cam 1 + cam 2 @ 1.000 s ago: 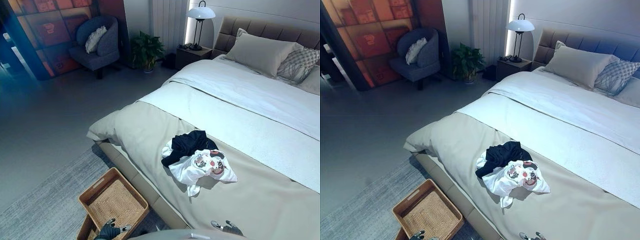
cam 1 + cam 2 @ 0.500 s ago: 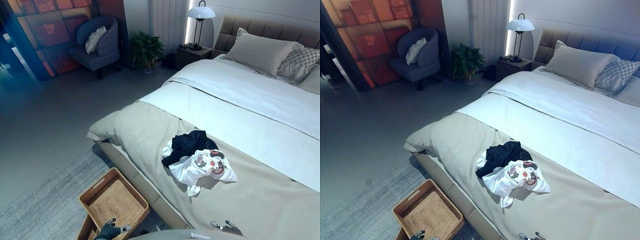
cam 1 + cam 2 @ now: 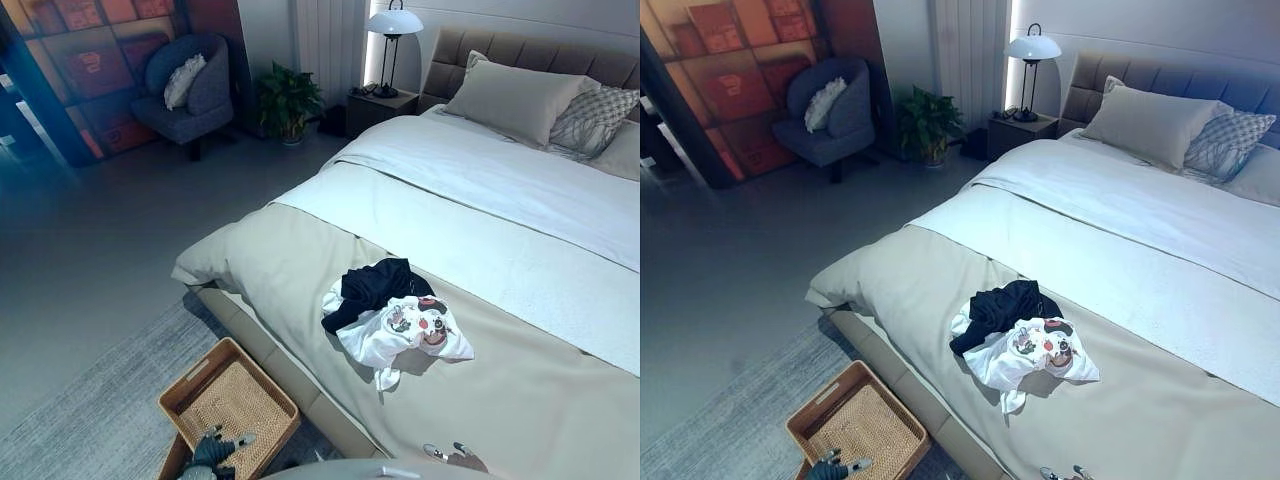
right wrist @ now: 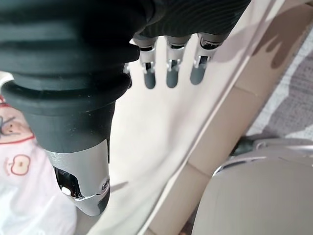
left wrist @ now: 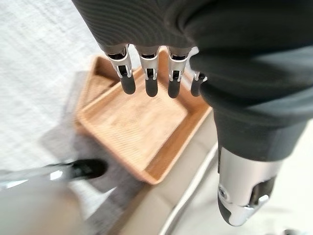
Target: Pick up clothes into the bucket
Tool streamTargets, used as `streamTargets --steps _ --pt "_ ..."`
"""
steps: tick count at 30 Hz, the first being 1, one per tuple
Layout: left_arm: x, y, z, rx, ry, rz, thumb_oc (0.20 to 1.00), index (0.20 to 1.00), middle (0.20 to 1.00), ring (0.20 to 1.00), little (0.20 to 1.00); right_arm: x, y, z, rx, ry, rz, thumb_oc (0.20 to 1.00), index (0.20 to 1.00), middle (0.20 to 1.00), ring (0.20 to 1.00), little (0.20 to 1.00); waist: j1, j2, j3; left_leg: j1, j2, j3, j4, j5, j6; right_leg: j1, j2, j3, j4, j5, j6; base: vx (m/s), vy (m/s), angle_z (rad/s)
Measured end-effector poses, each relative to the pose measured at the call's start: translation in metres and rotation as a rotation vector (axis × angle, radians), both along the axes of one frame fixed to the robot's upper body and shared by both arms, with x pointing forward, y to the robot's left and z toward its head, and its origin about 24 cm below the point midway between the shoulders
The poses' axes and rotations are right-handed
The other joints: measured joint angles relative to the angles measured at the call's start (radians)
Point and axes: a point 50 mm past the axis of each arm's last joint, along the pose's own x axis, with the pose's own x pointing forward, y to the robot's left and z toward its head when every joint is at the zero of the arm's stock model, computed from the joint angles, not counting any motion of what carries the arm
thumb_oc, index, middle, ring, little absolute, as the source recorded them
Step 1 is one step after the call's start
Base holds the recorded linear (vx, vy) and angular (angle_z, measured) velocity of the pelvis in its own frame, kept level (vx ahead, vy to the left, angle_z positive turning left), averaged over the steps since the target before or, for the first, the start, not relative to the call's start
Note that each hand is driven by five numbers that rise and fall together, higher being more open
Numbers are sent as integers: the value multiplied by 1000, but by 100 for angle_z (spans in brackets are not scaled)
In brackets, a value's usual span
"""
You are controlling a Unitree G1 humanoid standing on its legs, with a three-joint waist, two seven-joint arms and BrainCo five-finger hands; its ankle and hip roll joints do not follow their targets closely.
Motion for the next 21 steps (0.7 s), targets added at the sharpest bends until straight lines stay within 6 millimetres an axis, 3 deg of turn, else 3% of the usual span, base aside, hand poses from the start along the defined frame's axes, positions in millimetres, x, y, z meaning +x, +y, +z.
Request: streamTargets --steps 3,6,9,10,11,12,16,21 --pt "18 17 9 63 -39 -2 1000 1000 1000 1000 1000 0 -4 1 -14 3 12 1000 1000 1000 1000 1000 1 -1 11 -2 1 1 0 0 0 -2 1 1 0 -2 1 0 0 0" --pt "46 48 29 175 -97 0 1000 1000 1000 1000 1000 -1 -13 3 -38 6 19 1000 1000 1000 1000 1000 -1 2 19 -4 2 2 0 -1 -1 -5 1 3 0 -1 -1 -14 -1 -2" --pt "83 72 59 273 -212 -13 1000 1000 1000 1000 1000 2 -16 4 -46 -2 22 1000 1000 1000 1000 1000 -2 -1 23 -21 5 6 4 0 0 -27 4 12 1 5 -4 -48 -2 -6" --pt "107 76 83 314 -339 -41 1000 1000 1000 1000 1000 3 -16 4 -46 -4 22 1000 1000 1000 1000 1000 2 -3 29 -37 6 7 4 3 4 -41 5 13 3 11 2 -37 -3 -7" --pt "117 77 93 330 -385 -52 1000 1000 1000 1000 1000 6 -16 5 -46 -11 25 1000 1000 1000 1000 1000 -1 -4 33 -39 6 8 5 4 5 -44 5 14 2 15 2 -85 -3 -8" --pt "141 75 119 387 -494 -111 1000 1000 1000 1000 1000 7 -15 5 -41 -15 26 1000 1000 1000 1000 1000 2 -10 42 -46 6 11 5 5 6 -52 5 17 3 17 1 -48 1 -4" --pt "187 67 181 583 -714 -254 1000 1000 1000 1000 1000 19 -13 7 -33 -50 34 1000 1000 1000 1000 1000 -2 -24 72 -74 6 16 5 9 11 -84 5 18 4 26 6 -103 24 -5" --pt "215 35 213 817 -818 -509 1000 1000 1000 1000 1000 35 -12 10 -35 -95 47 1000 1000 1000 1000 1000 -1 -15 124 -134 2 23 6 18 19 -144 1 25 5 40 14 -80 50 -5"
